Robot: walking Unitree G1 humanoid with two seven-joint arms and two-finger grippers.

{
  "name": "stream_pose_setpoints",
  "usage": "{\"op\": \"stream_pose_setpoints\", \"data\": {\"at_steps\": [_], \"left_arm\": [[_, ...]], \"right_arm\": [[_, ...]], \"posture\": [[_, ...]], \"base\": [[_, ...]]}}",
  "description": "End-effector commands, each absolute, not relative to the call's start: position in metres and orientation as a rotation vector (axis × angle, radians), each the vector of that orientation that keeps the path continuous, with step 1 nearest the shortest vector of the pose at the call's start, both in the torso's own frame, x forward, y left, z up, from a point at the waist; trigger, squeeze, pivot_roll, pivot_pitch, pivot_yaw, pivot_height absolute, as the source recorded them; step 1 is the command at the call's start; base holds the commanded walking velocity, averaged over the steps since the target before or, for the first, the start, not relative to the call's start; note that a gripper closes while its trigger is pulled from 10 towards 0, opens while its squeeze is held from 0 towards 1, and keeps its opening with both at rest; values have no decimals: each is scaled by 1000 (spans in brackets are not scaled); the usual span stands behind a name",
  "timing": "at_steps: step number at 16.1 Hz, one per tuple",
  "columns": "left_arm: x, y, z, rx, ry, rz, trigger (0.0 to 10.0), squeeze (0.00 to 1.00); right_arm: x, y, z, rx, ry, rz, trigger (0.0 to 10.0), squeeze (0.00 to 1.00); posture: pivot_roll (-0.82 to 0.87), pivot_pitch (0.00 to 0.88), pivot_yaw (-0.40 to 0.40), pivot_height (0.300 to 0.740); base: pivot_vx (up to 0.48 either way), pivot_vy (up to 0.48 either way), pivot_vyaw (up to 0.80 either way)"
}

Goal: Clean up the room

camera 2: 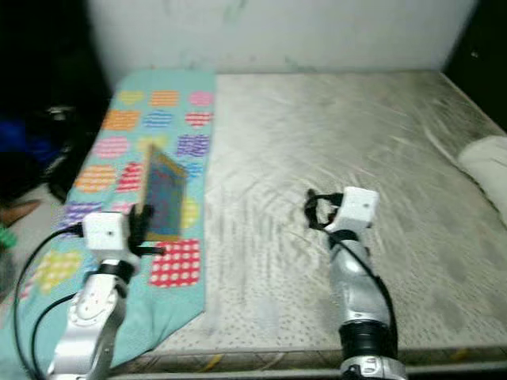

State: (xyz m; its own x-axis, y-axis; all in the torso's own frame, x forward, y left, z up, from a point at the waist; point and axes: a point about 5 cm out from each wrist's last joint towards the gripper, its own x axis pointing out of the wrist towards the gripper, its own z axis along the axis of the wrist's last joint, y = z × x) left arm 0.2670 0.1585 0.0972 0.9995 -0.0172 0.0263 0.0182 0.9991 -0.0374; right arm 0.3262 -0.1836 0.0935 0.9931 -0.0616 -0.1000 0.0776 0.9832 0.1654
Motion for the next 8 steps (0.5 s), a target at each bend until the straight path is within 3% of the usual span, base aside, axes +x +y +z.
{"op": "stream_pose_setpoints", "data": {"at_steps": [1, 8], "left_arm": [[268, 164, 98, -30, -23, 10, 10000, 0], [254, 198, 68, -46, 90, 85, 10000, 0]], "right_arm": [[325, -189, 94, 169, 83, -84, 10000, 0], [305, -188, 86, 138, 49, -103, 10000, 0]], "posture": [[-70, 0, 13, 740], [-77, 0, 10, 740]], "base": [[0, 0, 0], [0, 0, 0]]}}
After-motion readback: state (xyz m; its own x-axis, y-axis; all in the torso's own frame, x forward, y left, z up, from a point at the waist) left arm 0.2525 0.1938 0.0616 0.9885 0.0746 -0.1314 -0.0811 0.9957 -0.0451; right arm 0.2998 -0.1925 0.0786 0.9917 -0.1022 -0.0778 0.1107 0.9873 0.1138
